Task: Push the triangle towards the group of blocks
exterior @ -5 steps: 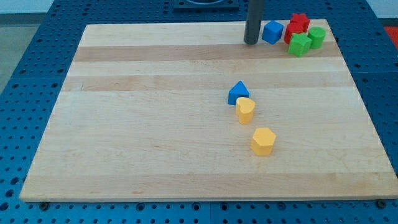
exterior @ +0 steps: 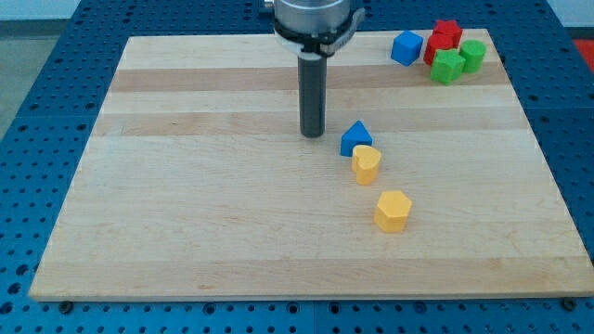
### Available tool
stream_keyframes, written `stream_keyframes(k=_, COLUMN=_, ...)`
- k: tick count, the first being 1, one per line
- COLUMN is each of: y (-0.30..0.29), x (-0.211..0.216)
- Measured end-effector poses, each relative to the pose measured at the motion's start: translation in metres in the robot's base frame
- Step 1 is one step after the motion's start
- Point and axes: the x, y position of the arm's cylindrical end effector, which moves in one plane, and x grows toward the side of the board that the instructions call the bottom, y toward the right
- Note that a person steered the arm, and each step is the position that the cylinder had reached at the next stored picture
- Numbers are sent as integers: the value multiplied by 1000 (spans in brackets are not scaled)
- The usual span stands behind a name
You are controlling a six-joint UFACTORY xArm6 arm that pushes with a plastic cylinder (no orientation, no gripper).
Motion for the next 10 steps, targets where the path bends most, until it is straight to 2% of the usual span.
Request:
stream_keyframes(k=2, y=26, x=39)
stream_keyframes(k=4, y=48, x=38)
stream_keyframes(k=10, y=92, x=-58)
